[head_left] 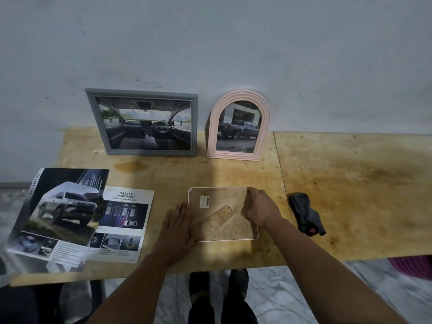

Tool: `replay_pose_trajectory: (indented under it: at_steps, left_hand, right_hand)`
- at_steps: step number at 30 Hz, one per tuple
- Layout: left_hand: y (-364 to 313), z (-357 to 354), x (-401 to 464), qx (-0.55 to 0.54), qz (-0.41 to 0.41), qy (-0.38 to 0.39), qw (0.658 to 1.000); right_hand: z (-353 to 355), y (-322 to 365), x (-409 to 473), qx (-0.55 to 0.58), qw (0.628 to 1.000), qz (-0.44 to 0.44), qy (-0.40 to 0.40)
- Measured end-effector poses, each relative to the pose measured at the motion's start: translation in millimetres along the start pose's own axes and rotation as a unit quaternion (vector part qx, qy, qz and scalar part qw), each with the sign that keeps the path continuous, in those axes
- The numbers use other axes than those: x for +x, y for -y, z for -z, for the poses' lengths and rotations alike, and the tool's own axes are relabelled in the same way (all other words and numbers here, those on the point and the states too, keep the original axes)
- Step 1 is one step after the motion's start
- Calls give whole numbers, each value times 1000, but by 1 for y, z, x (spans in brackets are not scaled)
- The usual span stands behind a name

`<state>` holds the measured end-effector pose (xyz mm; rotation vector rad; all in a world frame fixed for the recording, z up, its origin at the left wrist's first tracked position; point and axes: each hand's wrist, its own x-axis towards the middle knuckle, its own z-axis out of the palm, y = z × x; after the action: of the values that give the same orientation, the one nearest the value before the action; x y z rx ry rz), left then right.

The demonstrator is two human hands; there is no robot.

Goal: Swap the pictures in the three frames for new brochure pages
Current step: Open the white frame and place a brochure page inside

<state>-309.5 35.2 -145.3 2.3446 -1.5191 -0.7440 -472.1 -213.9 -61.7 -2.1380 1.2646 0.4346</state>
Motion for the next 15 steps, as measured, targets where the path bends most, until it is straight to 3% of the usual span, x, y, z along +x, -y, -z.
replay_pose_trajectory:
  at_steps: [10, 15]
  left_hand:
    - [-2, 0, 0, 7, 13, 0, 1000]
    - [-6, 3, 0, -42, 39, 1, 998]
  right_hand:
    - [2, 10, 1, 16, 999, -39, 18]
    - [4, 13, 5, 59, 996, -68, 12]
